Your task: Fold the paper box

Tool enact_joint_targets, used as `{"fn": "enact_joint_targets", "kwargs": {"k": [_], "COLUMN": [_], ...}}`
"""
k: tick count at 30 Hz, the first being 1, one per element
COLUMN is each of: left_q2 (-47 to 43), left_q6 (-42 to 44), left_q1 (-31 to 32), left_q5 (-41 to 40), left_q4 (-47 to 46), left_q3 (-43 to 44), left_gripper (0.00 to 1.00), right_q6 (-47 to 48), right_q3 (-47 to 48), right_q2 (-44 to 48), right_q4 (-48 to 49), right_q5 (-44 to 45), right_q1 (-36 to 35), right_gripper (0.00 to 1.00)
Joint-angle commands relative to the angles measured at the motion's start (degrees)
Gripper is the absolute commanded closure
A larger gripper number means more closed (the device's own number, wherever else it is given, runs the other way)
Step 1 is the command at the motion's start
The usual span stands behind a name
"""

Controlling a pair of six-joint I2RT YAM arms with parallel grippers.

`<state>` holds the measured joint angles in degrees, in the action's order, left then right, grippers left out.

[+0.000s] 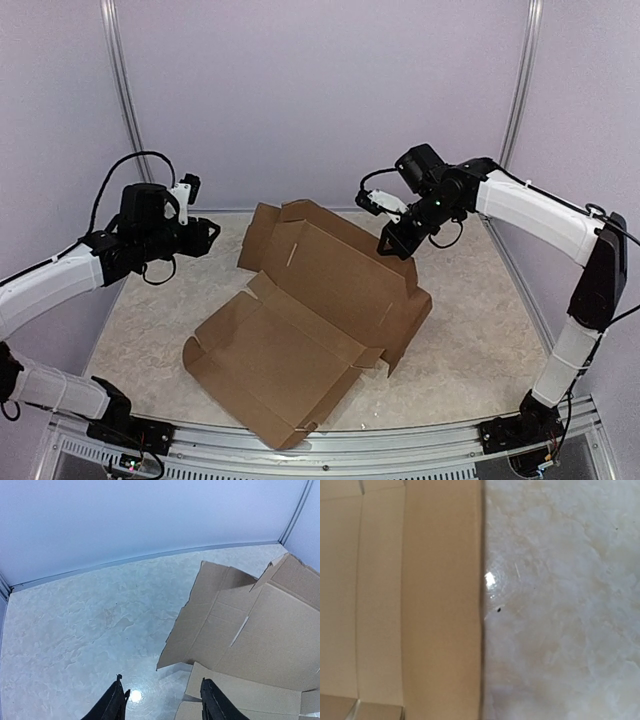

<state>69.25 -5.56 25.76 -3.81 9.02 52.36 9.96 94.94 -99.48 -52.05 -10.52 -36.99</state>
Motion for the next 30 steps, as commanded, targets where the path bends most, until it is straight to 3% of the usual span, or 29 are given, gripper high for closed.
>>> {"fn": "enact_joint_targets", "kwargs": {"k": [1,7,11,14,19,30], "left_q2": [-1.8,1.6,4.9,7.1,13.0,22.1], "left_q6": [-7.4,-14.8,-19.4,-21.9,-23.0,-23.0], "left_q1": [-1.8,-2.7,-2.2,-2.0,-1.5,0.3], "left_q5": [8.3,18.7,24.7,26.0,27.6,27.6], "left_q4": [2.4,3.9,0.0,-1.8,-0.2,3.4], "left_q3": [2.6,9.4,11.7,12.9,16.5,22.2], "left_gripper": [0.50,0.48,0.54,0.60,0.79,0.92], "right_q6": [-3.2,-4.5,-4.8,-5.6,-6.9,-6.5], "right_q3": [-2.8,-6.9,-9.8,-10.7,-11.0,-9.6], "right_q2": [3.3,5.0,6.1,6.7,7.3,7.0], "right_q4": [3.4,5.2,7.0,8.4,10.7,12.9], "right_q5": [3.0,9.9,15.7,18.3,21.7,28.3], "right_q1": [-2.7,-6.9,-10.2,-11.8,-14.2,-17.4], "right_gripper": [1.00,1.00,1.00,1.00,1.00,1.00]}}
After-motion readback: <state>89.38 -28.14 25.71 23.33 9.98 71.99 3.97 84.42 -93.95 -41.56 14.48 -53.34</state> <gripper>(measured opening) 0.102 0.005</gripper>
